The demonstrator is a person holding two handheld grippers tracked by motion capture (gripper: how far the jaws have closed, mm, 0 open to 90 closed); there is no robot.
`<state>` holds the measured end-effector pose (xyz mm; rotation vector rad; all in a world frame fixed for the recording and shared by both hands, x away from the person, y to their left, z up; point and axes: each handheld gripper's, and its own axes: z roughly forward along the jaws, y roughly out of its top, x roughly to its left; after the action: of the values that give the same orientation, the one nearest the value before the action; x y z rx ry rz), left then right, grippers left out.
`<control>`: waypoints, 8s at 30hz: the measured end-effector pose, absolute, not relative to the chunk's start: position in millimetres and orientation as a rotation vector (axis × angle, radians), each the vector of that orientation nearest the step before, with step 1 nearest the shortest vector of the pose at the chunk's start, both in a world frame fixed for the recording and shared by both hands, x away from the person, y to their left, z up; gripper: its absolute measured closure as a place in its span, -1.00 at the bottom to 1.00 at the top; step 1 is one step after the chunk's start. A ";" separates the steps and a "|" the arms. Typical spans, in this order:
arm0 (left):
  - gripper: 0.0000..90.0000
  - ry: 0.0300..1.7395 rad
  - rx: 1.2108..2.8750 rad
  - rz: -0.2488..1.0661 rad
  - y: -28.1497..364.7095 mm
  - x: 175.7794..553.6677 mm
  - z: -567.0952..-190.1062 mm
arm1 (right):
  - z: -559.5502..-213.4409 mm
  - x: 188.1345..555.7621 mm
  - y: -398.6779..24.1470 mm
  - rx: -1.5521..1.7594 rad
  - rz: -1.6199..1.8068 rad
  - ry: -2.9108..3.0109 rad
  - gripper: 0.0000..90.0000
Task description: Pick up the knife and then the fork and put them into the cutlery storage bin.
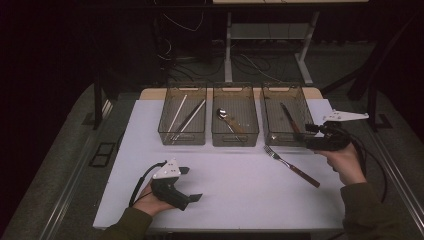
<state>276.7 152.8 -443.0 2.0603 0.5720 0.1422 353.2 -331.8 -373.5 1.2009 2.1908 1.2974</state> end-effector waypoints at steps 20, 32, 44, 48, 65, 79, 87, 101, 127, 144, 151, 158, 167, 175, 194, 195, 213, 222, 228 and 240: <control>-1.00 0.596 2.053 0.142 153.6 276.1 -442.9 | -393.7 318.3 -330.6 1.173 1.247 2.319 -0.32; -1.00 0.590 2.061 0.141 153.6 276.3 -442.8 | -414.3 319.0 -325.4 1.170 1.051 2.489 0.01; -1.00 0.592 2.057 0.141 152.9 276.5 -443.3 | -429.1 328.1 -317.7 1.149 0.886 2.627 0.48; -1.00 0.591 2.057 0.140 152.9 276.6 -443.3 | -431.4 329.8 -315.1 1.127 0.833 2.650 0.58; -1.00 0.587 2.059 0.136 151.5 275.9 -443.6 | -423.9 354.3 -289.8 1.075 0.460 2.846 0.67; -1.00 0.578 2.065 0.134 150.6 275.5 -443.6 | -420.0 375.3 -264.5 1.077 0.116 2.955 0.72; -1.00 0.578 2.065 0.133 150.6 275.8 -443.8 | -415.9 369.6 -273.4 1.066 0.253 2.926 0.73; -1.00 0.579 2.064 0.137 150.9 275.5 -443.4 | -397.4 352.8 -298.4 1.111 0.713 2.748 0.73; -1.00 0.578 2.065 0.137 150.6 275.6 -443.2 | -368.4 350.0 -334.2 1.274 1.272 2.192 0.72; -1.00 0.580 2.062 0.133 151.3 275.9 -443.0 | -334.9 397.9 -333.1 1.324 1.291 1.994 0.72; -1.00 0.578 2.058 0.132 151.7 276.0 -442.6 | -338.4 418.1 -328.4 1.364 1.244 1.979 0.72; -1.00 0.580 2.053 0.129 151.9 275.9 -442.4 | -356.4 436.0 -326.9 1.442 1.197 1.991 0.72; -1.00 0.575 2.050 0.125 152.0 276.1 -442.0 | -372.2 450.3 -321.5 1.488 1.102 2.052 0.72; -1.00 0.570 2.052 0.125 151.9 276.1 -441.8 | -385.1 458.6 -318.7 1.537 0.984 2.134 0.72; -1.00 0.559 2.058 0.126 151.5 276.3 -441.9 | -393.0 465.3 -307.5 1.576 0.832 2.225 0.23; -1.00 0.559 2.059 0.127 151.7 276.6 -441.9 | -392.4 465.0 -308.0 1.576 0.843 2.219 0.17; -1.00 0.592 2.050 0.142 154.4 283.7 -443.3 | -369.7 440.1 -318.3 1.466 1.064 2.157 -0.41; -1.00 0.614 2.058 0.156 155.3 281.2 -443.2 | -370.2 411.6 -310.2 1.361 1.206 2.151 -0.57; -1.00 0.621 2.044 0.149 156.0 279.9 -442.2 | -374.5 389.2 -303.4 1.279 1.266 2.170 -0.58; -1.00 0.623 2.041 0.142 156.3 279.4 -441.8 | -389.4 347.8 -297.7 1.175 1.322 2.205 -0.73</control>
<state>279.4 156.3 -441.8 2.0406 0.6227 0.1417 347.8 -297.7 -389.4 1.1753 2.2053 1.3220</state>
